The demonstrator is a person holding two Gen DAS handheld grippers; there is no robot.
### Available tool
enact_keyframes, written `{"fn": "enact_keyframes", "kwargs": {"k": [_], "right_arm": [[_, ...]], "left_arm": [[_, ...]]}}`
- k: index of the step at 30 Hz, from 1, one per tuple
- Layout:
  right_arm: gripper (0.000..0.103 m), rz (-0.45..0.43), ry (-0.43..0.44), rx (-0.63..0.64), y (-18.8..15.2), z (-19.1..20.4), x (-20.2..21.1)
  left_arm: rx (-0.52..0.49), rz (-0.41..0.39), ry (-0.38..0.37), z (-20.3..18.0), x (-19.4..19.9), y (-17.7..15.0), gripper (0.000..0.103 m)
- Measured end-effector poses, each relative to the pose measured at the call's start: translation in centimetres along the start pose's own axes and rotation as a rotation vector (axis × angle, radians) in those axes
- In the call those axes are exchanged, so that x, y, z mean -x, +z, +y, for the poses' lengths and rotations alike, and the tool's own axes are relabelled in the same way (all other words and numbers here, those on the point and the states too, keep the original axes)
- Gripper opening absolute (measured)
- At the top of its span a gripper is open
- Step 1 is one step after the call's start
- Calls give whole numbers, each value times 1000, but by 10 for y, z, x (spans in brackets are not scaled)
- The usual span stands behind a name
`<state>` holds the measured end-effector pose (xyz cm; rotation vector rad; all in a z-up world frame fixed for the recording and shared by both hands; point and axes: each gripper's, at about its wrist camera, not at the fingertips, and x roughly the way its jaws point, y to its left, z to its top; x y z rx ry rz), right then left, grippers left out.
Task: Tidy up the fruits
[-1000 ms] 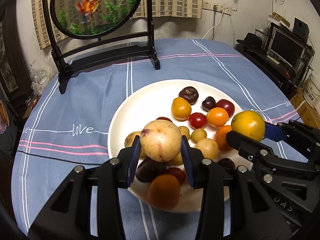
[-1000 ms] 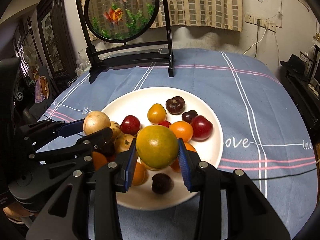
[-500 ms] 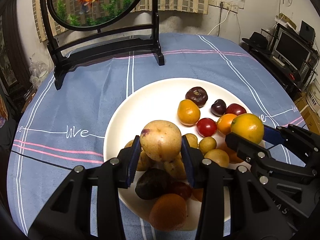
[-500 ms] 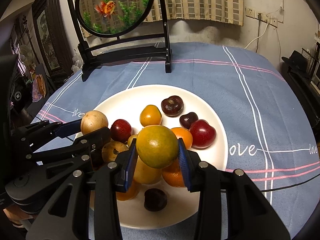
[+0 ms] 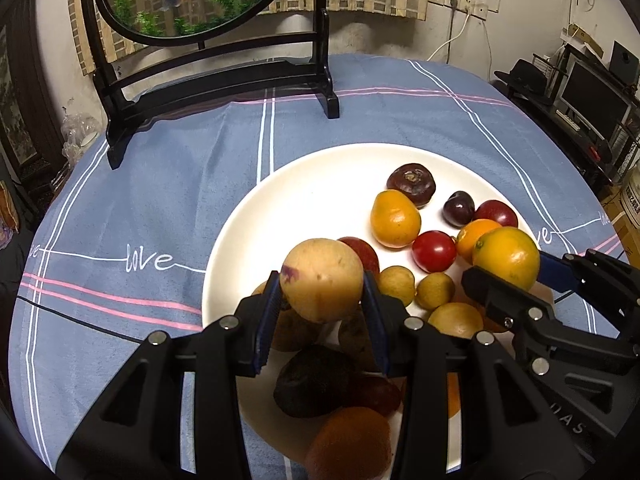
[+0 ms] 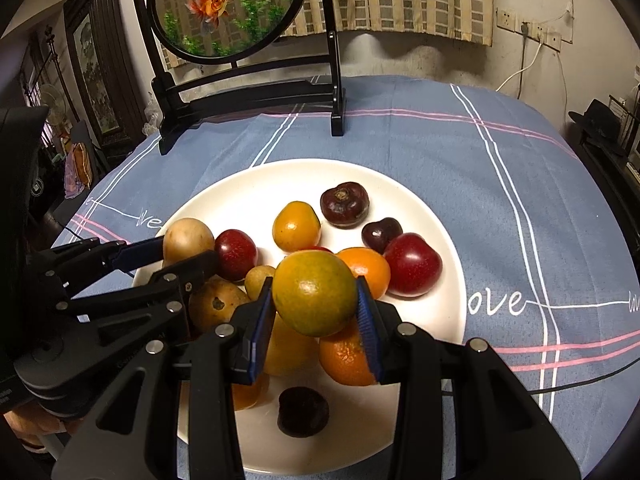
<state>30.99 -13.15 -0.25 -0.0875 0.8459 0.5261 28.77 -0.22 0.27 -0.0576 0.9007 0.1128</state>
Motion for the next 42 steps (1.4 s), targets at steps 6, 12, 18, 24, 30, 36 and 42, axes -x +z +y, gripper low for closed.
{"fn": "enact_keyframes", "kwargs": {"k": [6,12,18,24,30,36,42], "right_arm": [[40,-9,-13,23,-2,3,-1],[43,-4,3,16,-2,2,-1],[43,-25,-3,27,-1,6,8],[43,-48,-6,33,-1,10,22],[45,-69,-8,36,-6,16,40],[51,-86,-19,32,-15,19,60],[56,-80,-43,23,-34,20,77]], "left_arm": [[0,2,4,0,-1,-1,41],[13,-10,3,2,3,-1,49],[19,-26,10,3,11,0,55],[32,-63,31,7,29,-3,67],[39,-88,39,9,49,-8,73],[47,-108,32,9,71,-20,78],[51,-121,25,9,92,-40,84]]}}
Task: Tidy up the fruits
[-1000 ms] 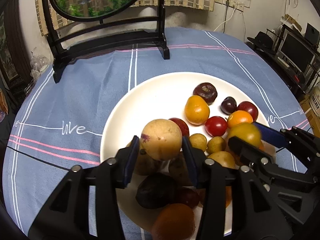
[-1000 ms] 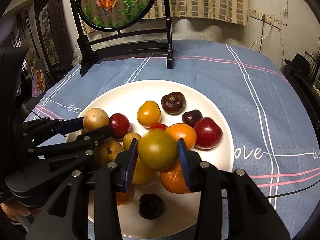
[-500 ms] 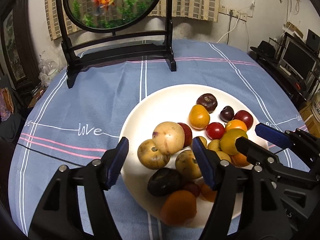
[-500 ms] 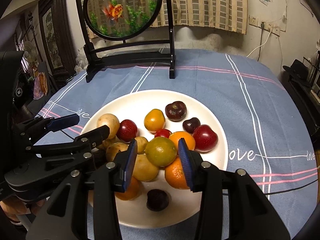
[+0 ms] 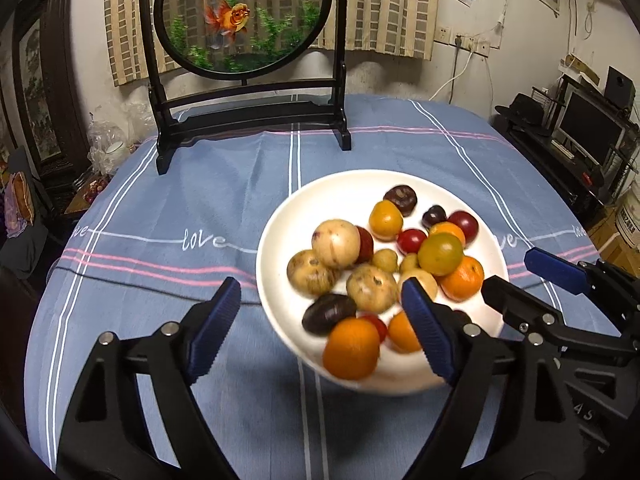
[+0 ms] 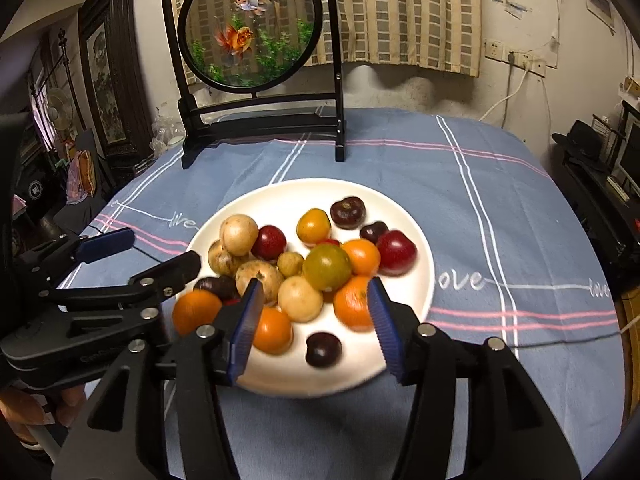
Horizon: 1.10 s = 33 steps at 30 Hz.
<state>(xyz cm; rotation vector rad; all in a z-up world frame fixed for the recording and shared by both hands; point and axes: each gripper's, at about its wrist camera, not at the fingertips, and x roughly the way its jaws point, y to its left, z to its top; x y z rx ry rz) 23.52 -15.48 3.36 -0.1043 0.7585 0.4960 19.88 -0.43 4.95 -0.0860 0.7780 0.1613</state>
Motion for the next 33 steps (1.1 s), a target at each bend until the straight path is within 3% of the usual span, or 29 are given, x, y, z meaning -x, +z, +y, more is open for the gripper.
{"fn": "enact_keyframes", "kwargs": {"k": [4,5,6,18,33], "right_arm": [[57,16,-74,1,-16,3,11],[61,15,-83,-1,-20,4,14],[65,11,-80,-6,-25,4,18],[65,9,-78,-32,-62,8,49],[65,37,-74,-57,-88,5,54]], "left_arm": [[-9,-5,4,-4,15,-15,87],[-13,-8,11,-5,20,-20,87],[-17,-10,21,-5,23,-25,88],[-40,18,53,-4,48,-66,93],[-26,67,57,-8,50,-92,95]]}}
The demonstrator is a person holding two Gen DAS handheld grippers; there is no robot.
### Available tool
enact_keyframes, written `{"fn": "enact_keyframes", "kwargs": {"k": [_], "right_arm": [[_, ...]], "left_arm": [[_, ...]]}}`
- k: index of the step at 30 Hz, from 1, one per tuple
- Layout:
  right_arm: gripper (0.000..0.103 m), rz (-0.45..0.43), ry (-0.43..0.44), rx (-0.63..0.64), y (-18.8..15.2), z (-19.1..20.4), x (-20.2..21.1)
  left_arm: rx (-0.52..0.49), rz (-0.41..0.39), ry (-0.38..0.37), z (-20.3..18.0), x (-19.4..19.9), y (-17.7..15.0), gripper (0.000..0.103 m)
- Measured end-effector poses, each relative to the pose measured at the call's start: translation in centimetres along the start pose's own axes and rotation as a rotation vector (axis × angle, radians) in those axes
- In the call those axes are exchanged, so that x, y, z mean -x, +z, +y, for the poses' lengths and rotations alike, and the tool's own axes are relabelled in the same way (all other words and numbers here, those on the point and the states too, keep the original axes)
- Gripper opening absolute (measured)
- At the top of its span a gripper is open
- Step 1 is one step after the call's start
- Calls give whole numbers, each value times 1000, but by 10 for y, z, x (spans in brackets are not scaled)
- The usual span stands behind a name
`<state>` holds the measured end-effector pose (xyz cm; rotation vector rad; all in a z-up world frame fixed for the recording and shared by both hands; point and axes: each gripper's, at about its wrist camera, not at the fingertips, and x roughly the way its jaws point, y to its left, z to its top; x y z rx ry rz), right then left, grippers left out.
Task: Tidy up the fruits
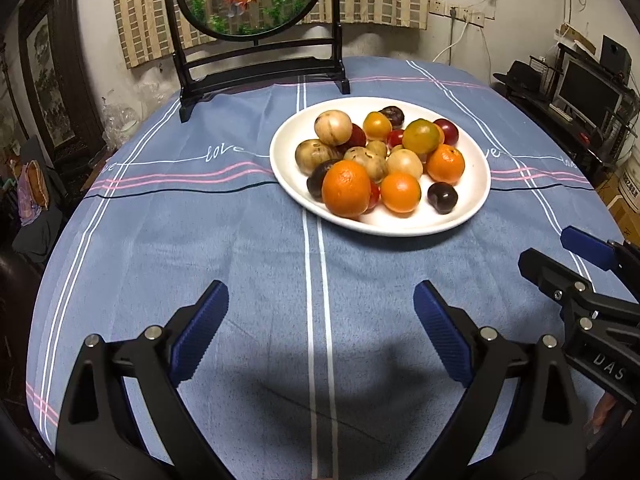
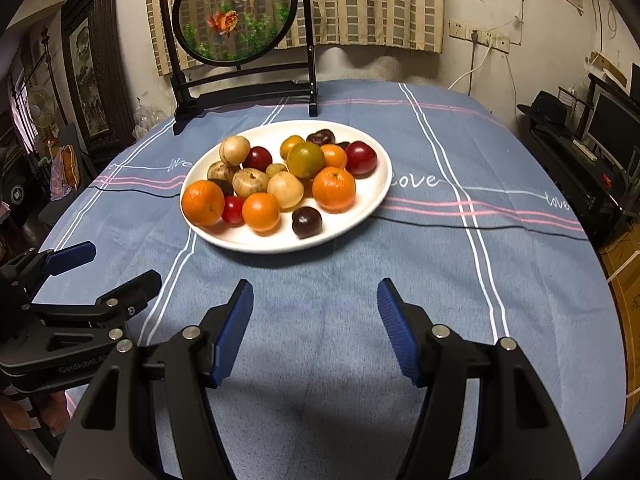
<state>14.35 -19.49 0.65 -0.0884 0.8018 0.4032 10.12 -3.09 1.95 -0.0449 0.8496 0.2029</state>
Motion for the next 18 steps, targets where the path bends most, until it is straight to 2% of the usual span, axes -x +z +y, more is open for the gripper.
{"fn": "enact_keyframes", "kwargs": {"k": [18], "right_arm": [[65,43,-3,-10,-8,-2,-13]], "left_arm": [[26,47,-1,10,-14,-6,97]]}}
